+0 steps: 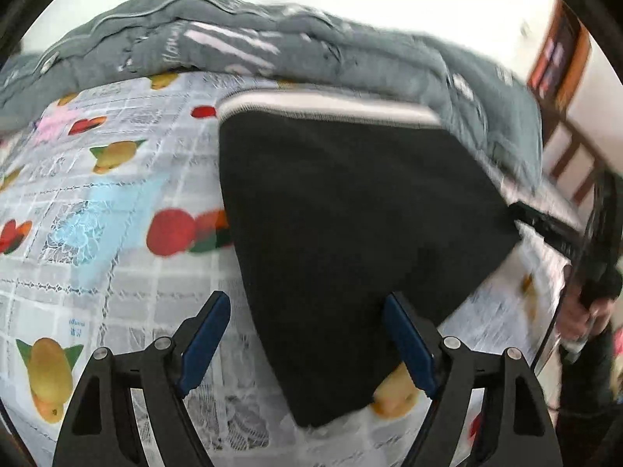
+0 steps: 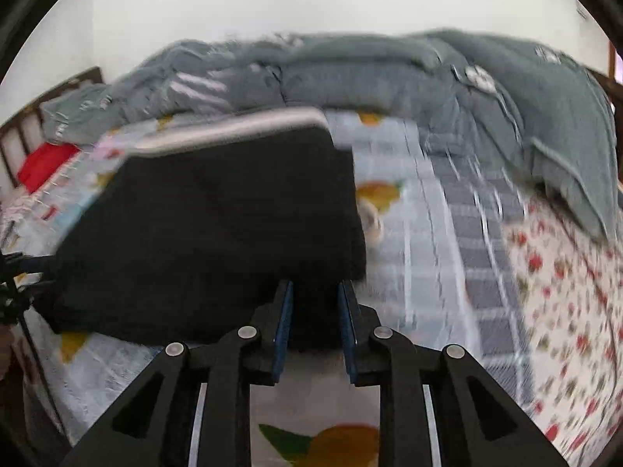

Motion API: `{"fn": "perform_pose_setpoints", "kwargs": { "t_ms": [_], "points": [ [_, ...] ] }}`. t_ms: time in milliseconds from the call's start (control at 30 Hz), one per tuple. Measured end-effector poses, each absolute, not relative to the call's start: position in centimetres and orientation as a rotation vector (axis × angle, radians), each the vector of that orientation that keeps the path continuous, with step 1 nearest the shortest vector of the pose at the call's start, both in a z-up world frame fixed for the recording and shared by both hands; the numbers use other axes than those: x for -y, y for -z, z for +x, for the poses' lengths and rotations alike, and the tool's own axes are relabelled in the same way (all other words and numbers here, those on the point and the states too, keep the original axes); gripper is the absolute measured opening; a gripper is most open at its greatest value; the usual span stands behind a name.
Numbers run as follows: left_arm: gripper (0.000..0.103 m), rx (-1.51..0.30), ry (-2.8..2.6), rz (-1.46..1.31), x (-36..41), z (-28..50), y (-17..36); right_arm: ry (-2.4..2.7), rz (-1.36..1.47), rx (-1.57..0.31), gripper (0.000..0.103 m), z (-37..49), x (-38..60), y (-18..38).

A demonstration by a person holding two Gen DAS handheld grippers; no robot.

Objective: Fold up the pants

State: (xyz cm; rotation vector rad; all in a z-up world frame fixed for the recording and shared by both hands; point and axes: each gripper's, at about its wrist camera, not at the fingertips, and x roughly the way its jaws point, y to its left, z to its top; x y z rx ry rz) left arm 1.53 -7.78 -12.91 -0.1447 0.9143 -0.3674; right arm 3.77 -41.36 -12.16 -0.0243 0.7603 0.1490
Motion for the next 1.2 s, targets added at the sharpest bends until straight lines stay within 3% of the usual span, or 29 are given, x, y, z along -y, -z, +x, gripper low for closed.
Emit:
{"fn": "perform_pose_setpoints", "kwargs": {
  "t_ms": [67, 333, 400, 433, 500, 533, 600, 667, 733, 1200],
  "points": [
    [0.080, -0.911, 0.364, -0.175, 7.4, 2.5, 12.5, -0.169, 0.007, -0.742, 0.046, 5.3, 41.9, 11.0],
    [0.076, -0.988, 0.308, -0.276, 6.6, 9.2, 14.6, -0.187, 0.149, -0.890, 0.048, 13.2, 42.9, 13.4],
    [0.065, -1.029, 0.335, -0.342, 6.2, 10.5, 16.3, -0.195, 0.198, -0.905, 0.053, 13.8, 43.2, 14.5],
    [0.053, -1.044, 0.378, -0.383, 6.1, 11.0, 16.8, -0.193, 0.222, -0.911, 0.055, 14.0, 43.5, 15.0],
    [0.041, -1.047, 0.410, -0.401, 6.2, 11.4, 17.0, -0.202, 0.274, -0.938, 0.055, 14.2, 43.9, 15.7],
    [0.030, -1.037, 0.424, -0.393, 6.3, 11.5, 16.8, -0.218, 0.303, -0.947, 0.051, 14.2, 44.0, 15.9],
    [0.023, -1.008, 0.411, -0.334, 6.7, 11.6, 15.9, -0.210, 0.297, -0.942, 0.048, 14.1, 43.9, 15.6],
    [0.017, -0.993, 0.411, -0.326, 6.2, 11.9, 15.1, -0.192, 0.225, -0.898, 0.021, 13.5, 43.1, 14.2],
    [0.015, -1.000, 0.420, -0.372, 4.9, 12.4, 14.7, -0.223, 0.233, -0.878, 0.017, 13.0, 42.6, 12.8],
    [0.013, -0.961, 0.225, -0.242, -9.5, 12.7, 12.7, -0.293, 0.326, -0.884, 0.017, 11.5, 28.6, 13.4]
  ]
}}
